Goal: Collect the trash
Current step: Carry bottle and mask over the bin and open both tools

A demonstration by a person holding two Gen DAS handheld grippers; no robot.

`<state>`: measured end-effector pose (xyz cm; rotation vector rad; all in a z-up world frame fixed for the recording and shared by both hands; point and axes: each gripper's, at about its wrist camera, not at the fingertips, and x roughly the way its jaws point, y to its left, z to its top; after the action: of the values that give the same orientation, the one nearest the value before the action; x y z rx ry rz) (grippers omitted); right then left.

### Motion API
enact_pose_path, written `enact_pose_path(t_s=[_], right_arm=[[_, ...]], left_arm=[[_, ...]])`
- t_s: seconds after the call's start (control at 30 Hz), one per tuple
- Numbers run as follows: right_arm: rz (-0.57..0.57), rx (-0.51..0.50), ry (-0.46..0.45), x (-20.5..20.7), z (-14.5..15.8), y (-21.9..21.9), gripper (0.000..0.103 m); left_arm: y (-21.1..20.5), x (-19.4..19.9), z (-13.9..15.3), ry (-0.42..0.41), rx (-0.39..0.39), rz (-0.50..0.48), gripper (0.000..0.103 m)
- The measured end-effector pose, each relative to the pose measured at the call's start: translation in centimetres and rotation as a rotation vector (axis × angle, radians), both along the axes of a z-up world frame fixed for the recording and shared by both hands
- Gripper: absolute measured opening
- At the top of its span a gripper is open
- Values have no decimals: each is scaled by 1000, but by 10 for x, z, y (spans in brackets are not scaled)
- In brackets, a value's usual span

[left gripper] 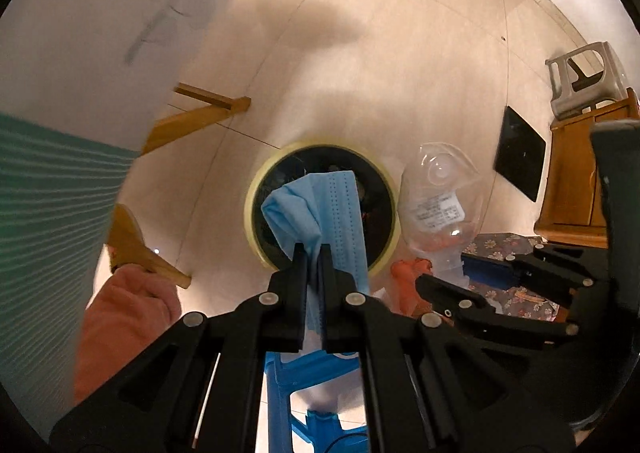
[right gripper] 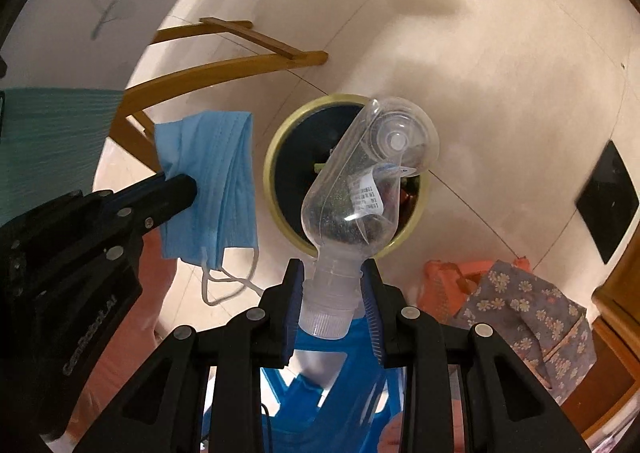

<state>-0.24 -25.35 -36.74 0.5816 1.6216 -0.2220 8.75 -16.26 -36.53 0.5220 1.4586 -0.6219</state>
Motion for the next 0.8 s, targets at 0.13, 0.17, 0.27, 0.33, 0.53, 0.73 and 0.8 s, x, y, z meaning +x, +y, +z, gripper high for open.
enact_pose_path(t_s=[0.13, 0.17, 0.27, 0.33, 0.53, 0.73, 0.8], right_arm=[[-23, -5, 28, 0, -14, -9, 28], [-26, -5, 36, 1, -16, -10, 28], [-29, -2, 60, 2, -26, -13, 28], [-28, 0, 66, 1, -32, -15, 28], [-27, 3, 73, 2, -41, -17, 28], [-23, 10, 72, 1, -46, -17, 28], [-21, 13, 69, 2, -47, -16, 28]], left_arm=[[-2, 11, -16, 26, 6, 18, 2], [-4, 17, -22, 33, 5, 25, 2], [-5, 27, -34, 51, 9, 45, 2], [-7, 32, -42, 57, 19, 55, 2], [-11, 40, -63, 89, 45, 69, 2], [-13, 42, -74, 114, 80, 83, 9], [-13, 43, -75, 118, 90, 88, 11]])
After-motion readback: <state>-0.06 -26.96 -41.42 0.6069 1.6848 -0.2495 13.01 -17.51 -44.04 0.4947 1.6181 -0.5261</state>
